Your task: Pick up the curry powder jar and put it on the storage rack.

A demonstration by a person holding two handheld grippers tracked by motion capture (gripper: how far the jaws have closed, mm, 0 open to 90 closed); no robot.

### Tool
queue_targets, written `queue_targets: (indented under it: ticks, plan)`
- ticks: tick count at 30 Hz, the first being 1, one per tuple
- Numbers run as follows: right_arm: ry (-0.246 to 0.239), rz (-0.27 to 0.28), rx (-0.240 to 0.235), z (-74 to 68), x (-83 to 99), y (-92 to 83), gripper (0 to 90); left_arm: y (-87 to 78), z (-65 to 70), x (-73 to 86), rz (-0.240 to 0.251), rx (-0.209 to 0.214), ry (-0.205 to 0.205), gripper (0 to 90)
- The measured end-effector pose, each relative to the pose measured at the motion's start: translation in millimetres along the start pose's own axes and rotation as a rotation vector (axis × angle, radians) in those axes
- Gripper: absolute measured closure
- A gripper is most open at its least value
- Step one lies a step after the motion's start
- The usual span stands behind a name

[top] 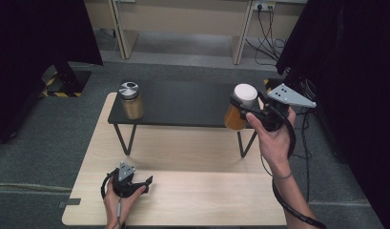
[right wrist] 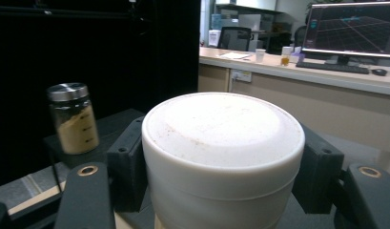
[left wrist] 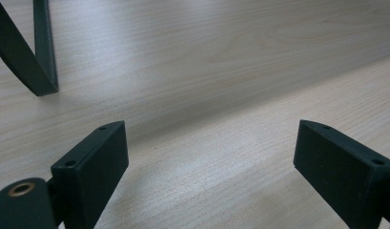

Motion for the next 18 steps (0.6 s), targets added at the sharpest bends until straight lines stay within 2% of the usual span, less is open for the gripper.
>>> queue_targets:
  ticks: [7,13,18]
  plan:
    - [0.019,-0.020,0.024,5.9,-7.2,27.2,34.2,-0.5,-0.9,0.4,0.005,0.002,-0.002,11.1]
    - [0.054,-0.053,0.030,8.2,-1.3,51.1,34.1,-0.6,-0.7,0.5,0.007,0.003,-0.001,11.1]
    - [0.050,-0.071,0.047,9.1,3.8,59.9,34.1,-0.5,-0.8,0.4,0.006,0.004,0.000,11.1]
Point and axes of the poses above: each handheld gripper's, and its own axes: y roughly forward along the jaws, x roughly out of its underside, z roughly to its right, the point moved 10 cm from there along y, roughly forward along the jaws, and after that the axes turned 8 degrees about -z, right-handed, at the moved point
